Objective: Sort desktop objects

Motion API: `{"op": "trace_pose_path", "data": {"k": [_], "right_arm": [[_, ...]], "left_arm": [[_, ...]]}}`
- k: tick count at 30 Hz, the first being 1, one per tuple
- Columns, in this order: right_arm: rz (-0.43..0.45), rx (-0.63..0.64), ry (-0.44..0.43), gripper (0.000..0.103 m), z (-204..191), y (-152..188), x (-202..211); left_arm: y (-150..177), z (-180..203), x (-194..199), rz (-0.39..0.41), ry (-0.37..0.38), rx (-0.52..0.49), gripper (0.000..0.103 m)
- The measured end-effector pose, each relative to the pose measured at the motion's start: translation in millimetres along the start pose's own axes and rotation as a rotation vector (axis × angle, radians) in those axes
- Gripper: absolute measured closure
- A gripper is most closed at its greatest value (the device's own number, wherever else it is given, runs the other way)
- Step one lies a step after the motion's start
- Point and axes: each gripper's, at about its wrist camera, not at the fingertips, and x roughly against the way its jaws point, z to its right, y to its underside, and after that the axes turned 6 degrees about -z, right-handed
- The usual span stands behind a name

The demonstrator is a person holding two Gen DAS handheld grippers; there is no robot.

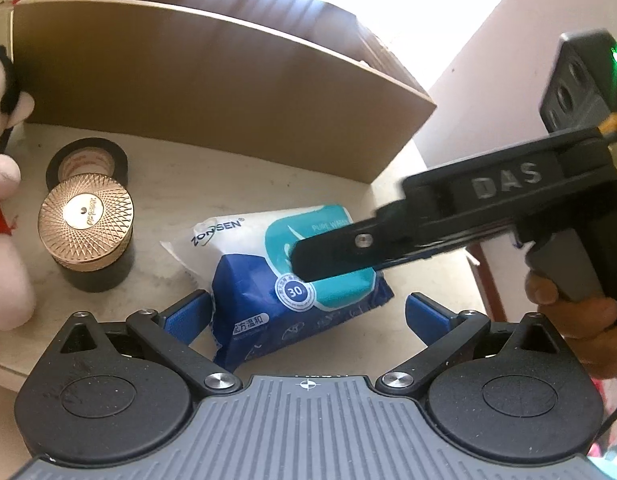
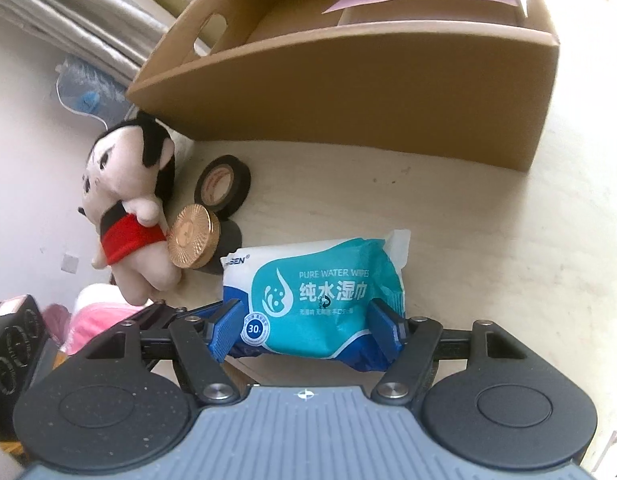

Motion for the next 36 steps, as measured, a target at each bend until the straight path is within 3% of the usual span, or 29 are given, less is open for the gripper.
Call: {"op": "trace_pose_path", "data": {"k": [3, 8, 16, 28, 31, 36], "right_arm": [[0.039, -0.023, -0.006, 0.029, 4.1, 0.5, 7.8], [0.121, -0.009, 0.078, 0.015, -0.2, -1.2, 19.5], [0.231, 0.115, 0.225, 0.0, -19.9, 1.6, 40.2], [0.362, 0.277, 0.343, 0.0, -44.2, 16.1, 51.2], [0.428, 0.336, 0.342, 0.0, -46.6, 21.8, 58.0], [0.463, 0.37, 0.378, 0.0, -46.3, 23.1, 60.8]], "left_arm": [[0.8, -8.5, 1.2, 0.007, 0.009, 0.03, 0.0], [4.1, -15.9, 3.9, 0.016, -0.03, 0.041, 0.0], [13.0, -11.4, 16.0, 0.105, -0.104, -0.034, 0.0], [15.8, -24.4, 17.9, 0.104, -0.122, 0.029, 0.0], [10.4, -17.8, 21.3, 0.109, -0.146, 0.008, 0.0], [4.6, -21.6, 20.6, 0.099, -0.151, 0.0, 0.0]]}}
